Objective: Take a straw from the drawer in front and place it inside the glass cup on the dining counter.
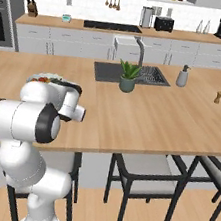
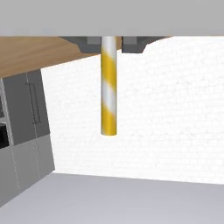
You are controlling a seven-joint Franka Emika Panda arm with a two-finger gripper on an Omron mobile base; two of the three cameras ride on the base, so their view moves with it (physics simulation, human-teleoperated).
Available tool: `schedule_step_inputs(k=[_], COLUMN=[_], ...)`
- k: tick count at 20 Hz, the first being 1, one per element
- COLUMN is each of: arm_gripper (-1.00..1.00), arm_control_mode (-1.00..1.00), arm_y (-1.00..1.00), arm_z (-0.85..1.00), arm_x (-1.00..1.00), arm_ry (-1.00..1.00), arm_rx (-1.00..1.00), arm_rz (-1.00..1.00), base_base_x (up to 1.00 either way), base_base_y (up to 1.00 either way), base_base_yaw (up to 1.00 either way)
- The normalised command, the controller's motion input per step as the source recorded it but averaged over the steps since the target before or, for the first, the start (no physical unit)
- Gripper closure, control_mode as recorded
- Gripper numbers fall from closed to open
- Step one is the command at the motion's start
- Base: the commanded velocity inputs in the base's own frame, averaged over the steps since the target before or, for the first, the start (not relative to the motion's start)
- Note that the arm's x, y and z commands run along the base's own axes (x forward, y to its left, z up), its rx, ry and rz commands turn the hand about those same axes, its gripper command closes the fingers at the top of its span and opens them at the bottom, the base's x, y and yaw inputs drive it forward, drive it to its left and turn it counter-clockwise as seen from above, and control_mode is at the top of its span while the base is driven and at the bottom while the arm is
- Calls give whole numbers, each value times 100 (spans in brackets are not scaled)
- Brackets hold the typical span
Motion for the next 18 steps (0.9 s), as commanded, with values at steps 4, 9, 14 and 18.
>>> schedule_step_inputs(k=[4, 9, 14, 18], arm_gripper=[100, 100, 100, 100], arm_control_mode=[-100, -100, -100, -100], arm_y=[0, 0, 0, 0], arm_z=[0, 2, 15, 40], arm_x=[0, -24, -29, 0], arm_ry=[-4, 0, 0, 0], arm_rx=[0, 0, 0, 0], arm_rz=[0, 0, 0, 0], base_base_x=[0, 0, 0, 0], base_base_y=[0, 0, 0, 0], base_base_yaw=[0, 0, 0, 0])
